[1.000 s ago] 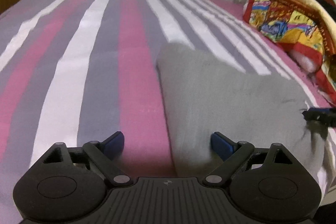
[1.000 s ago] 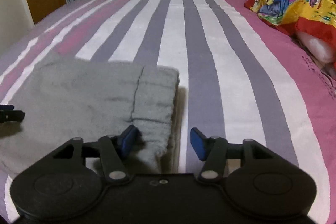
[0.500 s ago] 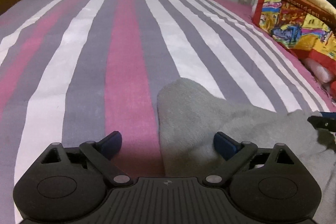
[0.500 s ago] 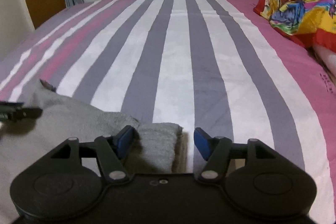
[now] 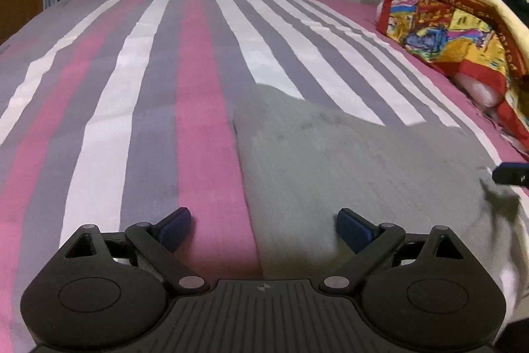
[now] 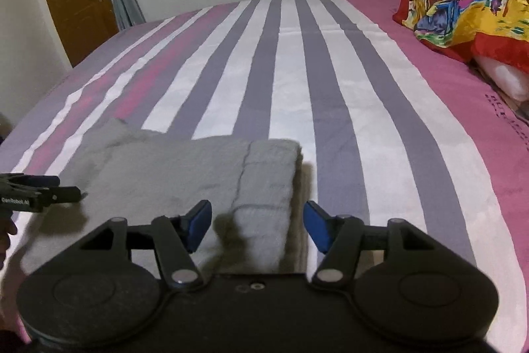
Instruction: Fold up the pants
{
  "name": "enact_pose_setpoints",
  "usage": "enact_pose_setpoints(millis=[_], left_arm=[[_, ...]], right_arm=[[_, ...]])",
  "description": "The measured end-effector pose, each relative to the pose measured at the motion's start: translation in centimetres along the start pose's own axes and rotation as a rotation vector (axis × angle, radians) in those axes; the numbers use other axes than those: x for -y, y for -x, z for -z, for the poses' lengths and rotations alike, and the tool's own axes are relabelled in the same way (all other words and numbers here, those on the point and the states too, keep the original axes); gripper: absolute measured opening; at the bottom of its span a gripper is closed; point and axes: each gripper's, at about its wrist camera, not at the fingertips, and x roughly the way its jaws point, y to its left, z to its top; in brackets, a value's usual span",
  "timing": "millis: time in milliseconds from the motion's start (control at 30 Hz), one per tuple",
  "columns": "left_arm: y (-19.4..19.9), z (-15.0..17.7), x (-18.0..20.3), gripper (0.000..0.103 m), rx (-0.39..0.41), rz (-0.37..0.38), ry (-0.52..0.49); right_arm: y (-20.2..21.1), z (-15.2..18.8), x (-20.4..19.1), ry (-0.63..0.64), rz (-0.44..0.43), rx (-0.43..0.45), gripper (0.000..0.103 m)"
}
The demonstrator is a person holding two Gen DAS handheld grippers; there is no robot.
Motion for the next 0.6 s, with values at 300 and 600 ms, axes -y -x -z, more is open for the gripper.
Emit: enact_pose_setpoints(millis=[300, 600], left_arm=[[1.7, 3.1, 0.6, 0.095, -0.048, -0.002, 0.044], [2.2, 4.3, 0.0, 0.095, -0.043, 0.006, 0.065]], right_arm=[[-1.5, 2.1, 0.9, -0.066, 0.053, -0.109, 0.061], [-1.2, 3.3, 1.7, -0.096, 0.003, -0.09, 0.074]])
